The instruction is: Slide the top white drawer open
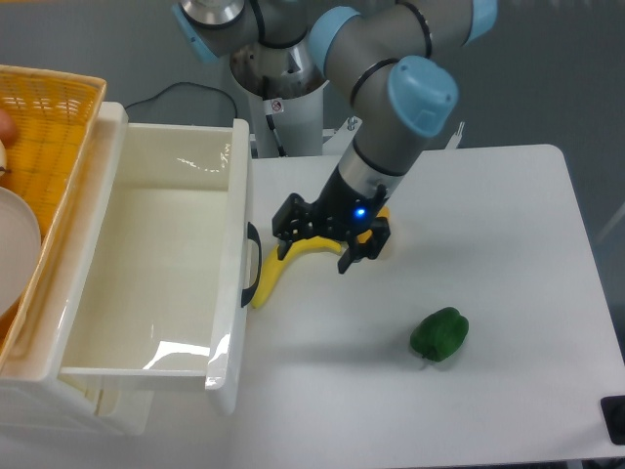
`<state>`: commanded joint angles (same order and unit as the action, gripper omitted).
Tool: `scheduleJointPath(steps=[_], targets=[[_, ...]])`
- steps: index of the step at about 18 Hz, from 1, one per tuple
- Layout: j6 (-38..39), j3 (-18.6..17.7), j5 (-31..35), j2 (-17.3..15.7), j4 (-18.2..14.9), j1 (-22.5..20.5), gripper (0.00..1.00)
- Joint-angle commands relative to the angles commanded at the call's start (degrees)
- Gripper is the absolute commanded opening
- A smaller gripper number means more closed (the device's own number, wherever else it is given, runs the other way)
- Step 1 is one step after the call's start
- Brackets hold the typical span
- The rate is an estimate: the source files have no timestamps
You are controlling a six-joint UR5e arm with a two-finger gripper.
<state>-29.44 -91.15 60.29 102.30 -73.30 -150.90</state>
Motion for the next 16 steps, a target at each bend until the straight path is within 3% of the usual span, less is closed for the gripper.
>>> scheduleJointPath(steps=[3,10,16], targets=[[-1.9,1.5,0.6,0.3,0.4,-1.4,1.00],[-14.2,1.4,7.5,1.6,1.1,-4.6,1.00],[-42.9,2.1,17.5,5.4,1.0,-5.1,1.00]])
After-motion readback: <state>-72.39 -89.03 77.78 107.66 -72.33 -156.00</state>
